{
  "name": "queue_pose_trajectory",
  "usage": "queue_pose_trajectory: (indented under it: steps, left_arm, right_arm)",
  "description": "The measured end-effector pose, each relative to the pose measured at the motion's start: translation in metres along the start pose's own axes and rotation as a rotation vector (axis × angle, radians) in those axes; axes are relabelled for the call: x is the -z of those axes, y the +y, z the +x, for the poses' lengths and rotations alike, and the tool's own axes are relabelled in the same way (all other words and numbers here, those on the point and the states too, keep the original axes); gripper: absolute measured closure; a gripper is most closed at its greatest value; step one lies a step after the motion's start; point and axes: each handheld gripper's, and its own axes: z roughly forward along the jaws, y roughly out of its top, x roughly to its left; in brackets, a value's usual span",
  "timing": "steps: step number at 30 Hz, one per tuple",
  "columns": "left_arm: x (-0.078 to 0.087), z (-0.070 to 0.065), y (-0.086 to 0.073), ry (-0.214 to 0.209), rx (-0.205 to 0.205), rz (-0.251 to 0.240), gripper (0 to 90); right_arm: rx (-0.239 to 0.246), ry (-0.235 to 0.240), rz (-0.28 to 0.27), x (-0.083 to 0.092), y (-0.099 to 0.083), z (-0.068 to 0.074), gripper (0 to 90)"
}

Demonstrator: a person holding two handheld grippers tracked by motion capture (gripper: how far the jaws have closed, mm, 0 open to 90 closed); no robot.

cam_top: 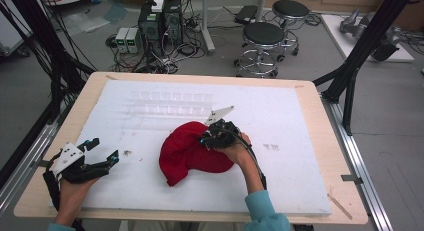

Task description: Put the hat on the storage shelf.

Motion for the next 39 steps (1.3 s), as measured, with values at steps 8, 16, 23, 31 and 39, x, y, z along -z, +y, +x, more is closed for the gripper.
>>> queue_pose_trajectory:
  steps: [8,16,23,31,39]
  left_arm:
    - [0.0,0.001,0.0,-0.001,0.002,0.001,16.3]
    - [0.0,0.0,0.0,-0.002,-0.003,-0.001,16.3]
    - [0.0,0.001,0.0,-0.011,0.006,-0.003,16.2]
    - [-0.002,0.002,0.002,-0.032,0.006,0.026,15.8]
    - [-0.003,-0.002,0.009,-0.068,-0.008,0.038,15.8]
  right_arm:
    - [-0.01,-0.03,0.013,0.003,0.002,0.005,86.4]
    - [-0.023,-0.041,-0.039,0.009,0.006,0.009,86.5]
    - [-0.05,-0.062,-0.137,0.017,0.009,0.01,86.6]
    - [-0.093,-0.093,-0.271,0.025,0.015,0.011,86.6]
    - [-0.122,-0.14,-0.36,0.026,0.023,0.014,86.6]
